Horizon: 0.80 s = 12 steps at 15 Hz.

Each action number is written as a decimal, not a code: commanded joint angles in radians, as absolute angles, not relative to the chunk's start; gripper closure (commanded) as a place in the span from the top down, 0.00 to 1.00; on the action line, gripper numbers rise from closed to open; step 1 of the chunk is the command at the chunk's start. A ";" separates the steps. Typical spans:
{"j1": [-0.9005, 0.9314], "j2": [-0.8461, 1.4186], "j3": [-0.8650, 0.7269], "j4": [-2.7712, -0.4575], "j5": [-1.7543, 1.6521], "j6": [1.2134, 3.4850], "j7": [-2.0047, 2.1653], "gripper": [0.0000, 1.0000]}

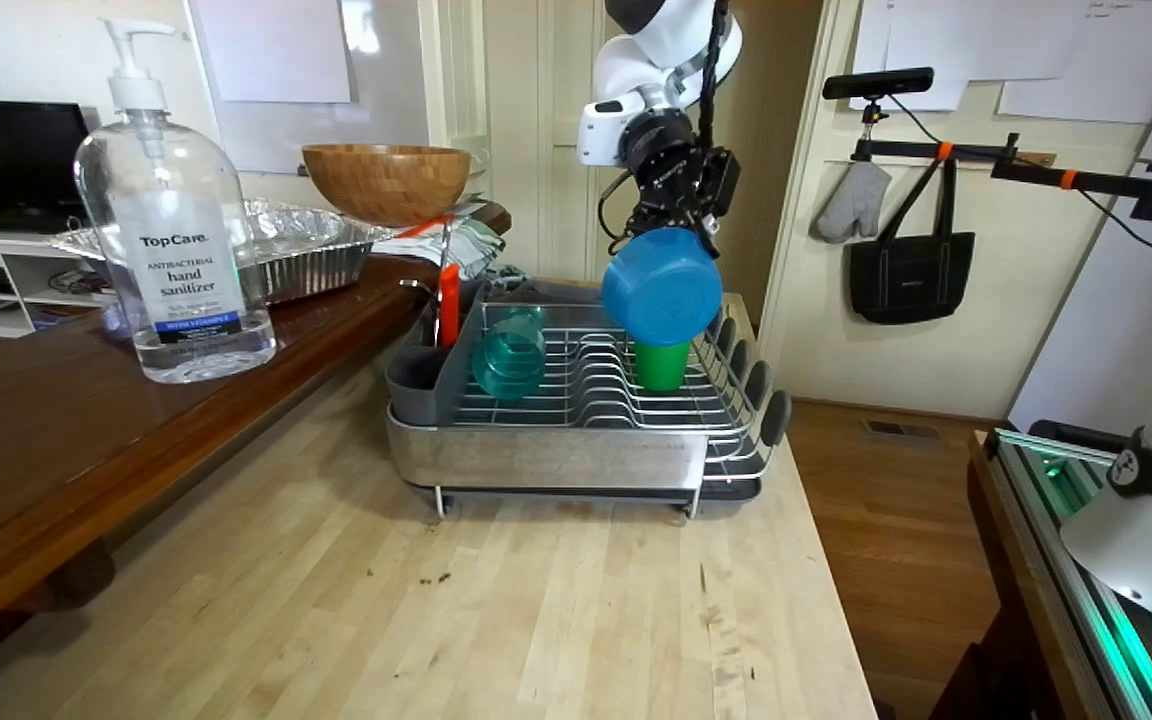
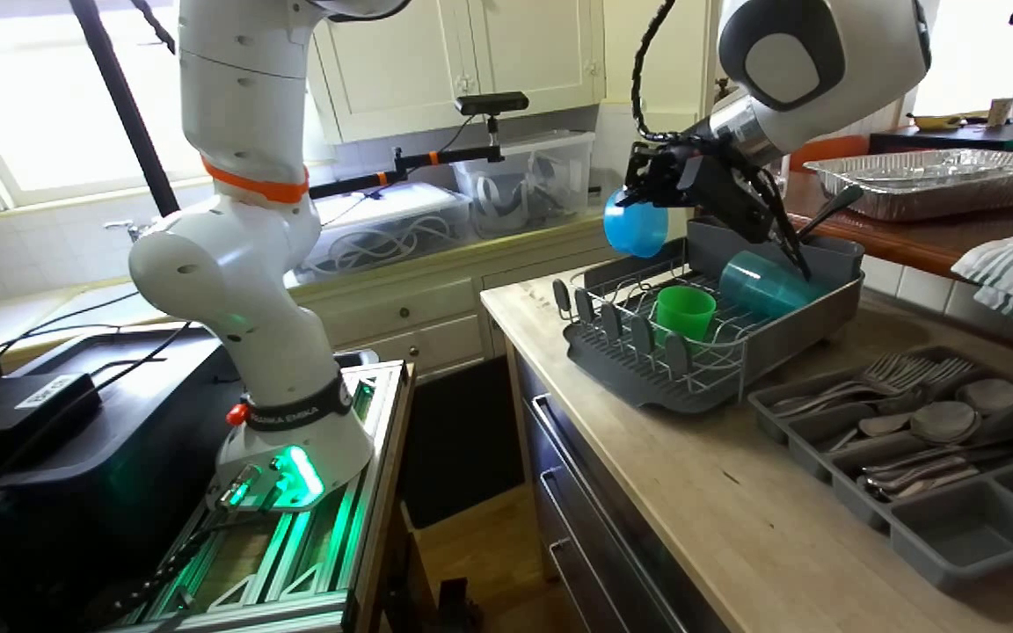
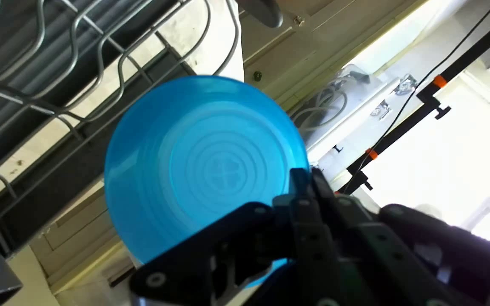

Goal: Put the blue bowl on the dishrack.

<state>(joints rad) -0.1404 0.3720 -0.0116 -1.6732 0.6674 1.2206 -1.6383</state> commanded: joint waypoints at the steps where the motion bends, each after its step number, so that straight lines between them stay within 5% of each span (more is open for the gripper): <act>1: -0.127 0.319 -0.030 -1.747 0.668 1.250 -1.478 0.01; 12: -0.176 0.380 -0.047 -1.789 0.721 1.182 -1.355 0.01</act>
<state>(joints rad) -0.1713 0.3485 -0.0565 -1.7914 0.6846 1.2255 -1.3766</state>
